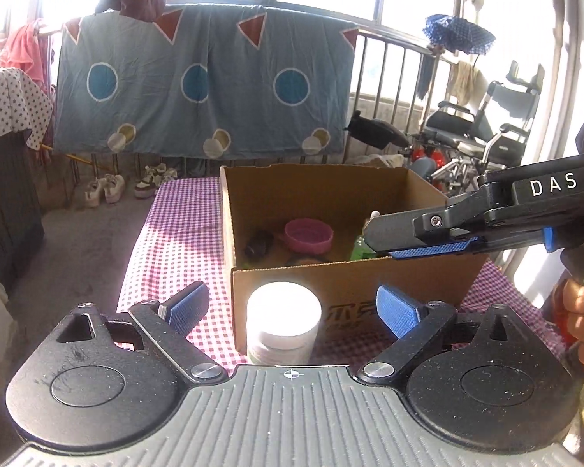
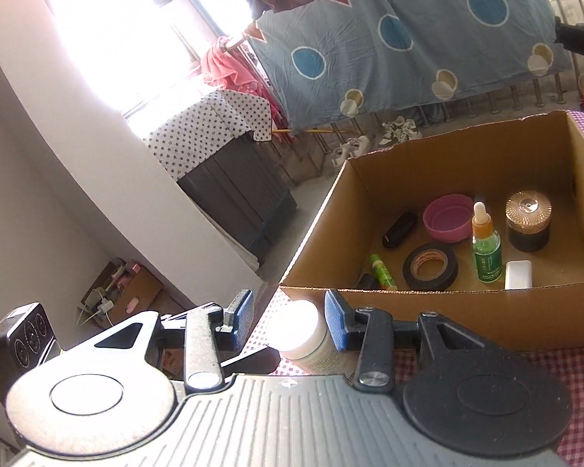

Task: Organize rigid objects
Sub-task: 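Move the right gripper to the white supplement jar and grasp it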

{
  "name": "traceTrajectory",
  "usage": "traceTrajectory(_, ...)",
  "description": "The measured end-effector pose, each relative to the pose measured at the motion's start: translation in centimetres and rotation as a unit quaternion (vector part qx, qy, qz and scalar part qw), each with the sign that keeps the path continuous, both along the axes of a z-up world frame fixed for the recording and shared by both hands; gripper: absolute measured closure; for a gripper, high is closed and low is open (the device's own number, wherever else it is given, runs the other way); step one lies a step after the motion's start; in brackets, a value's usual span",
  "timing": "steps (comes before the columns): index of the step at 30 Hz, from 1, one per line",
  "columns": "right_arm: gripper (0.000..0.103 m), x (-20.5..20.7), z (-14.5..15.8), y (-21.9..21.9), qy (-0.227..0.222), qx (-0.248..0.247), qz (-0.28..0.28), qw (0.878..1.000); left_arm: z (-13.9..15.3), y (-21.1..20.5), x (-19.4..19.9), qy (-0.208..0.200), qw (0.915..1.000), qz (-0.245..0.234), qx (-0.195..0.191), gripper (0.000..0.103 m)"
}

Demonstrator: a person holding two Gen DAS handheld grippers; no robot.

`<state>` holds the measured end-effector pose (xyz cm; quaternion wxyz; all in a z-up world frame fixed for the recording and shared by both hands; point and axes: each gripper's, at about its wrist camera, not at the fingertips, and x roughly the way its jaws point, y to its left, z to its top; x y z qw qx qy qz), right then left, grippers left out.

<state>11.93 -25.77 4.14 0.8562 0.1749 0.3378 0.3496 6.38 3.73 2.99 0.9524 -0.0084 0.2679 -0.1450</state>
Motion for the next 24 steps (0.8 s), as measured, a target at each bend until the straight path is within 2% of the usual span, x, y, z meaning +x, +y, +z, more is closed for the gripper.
traceTrajectory(3,0.06,1.1,-1.6,1.7,0.025,-0.01,-0.004,1.0,-1.8,-0.3,1.0,0.02,0.9997,0.001,0.014,0.018)
traceTrajectory(5,0.06,1.7,-2.6,2.5,0.041,-0.017,-0.007,0.999,-2.7,-0.3,2.0,0.042,0.9989,0.004,0.021,0.032)
traceTrajectory(8,0.06,2.3,-3.7,3.4,0.056,-0.027,-0.012,0.998,-3.6,0.3,2.6,0.054,0.9985,0.004,0.008,0.036)
traceTrajectory(10,0.061,3.0,-4.5,3.6,0.07,-0.025,-0.011,0.997,-4.0,0.5,2.8,0.059,0.9983,0.004,0.003,0.048)
traceTrajectory(14,0.066,3.4,-4.9,3.8,0.081,-0.011,-0.001,0.997,-3.9,0.4,2.5,0.056,0.9984,0.007,0.001,0.049)
traceTrajectory(17,0.067,2.7,-4.4,3.7,0.076,-0.008,0.005,0.997,-3.2,0.4,1.7,0.052,0.9986,0.006,0.001,0.049)
traceTrajectory(21,0.067,1.1,-2.2,3.0,0.056,0.01,0.018,0.998,-1.0,0.3,0.1,0.033,0.9994,0.006,0.009,0.05)
traceTrajectory(24,0.066,-0.1,0.1,2.1,0.027,0.026,0.024,0.999,1.6,-0.2,-1.2,0.004,0.9998,0.006,0.017,0.05)
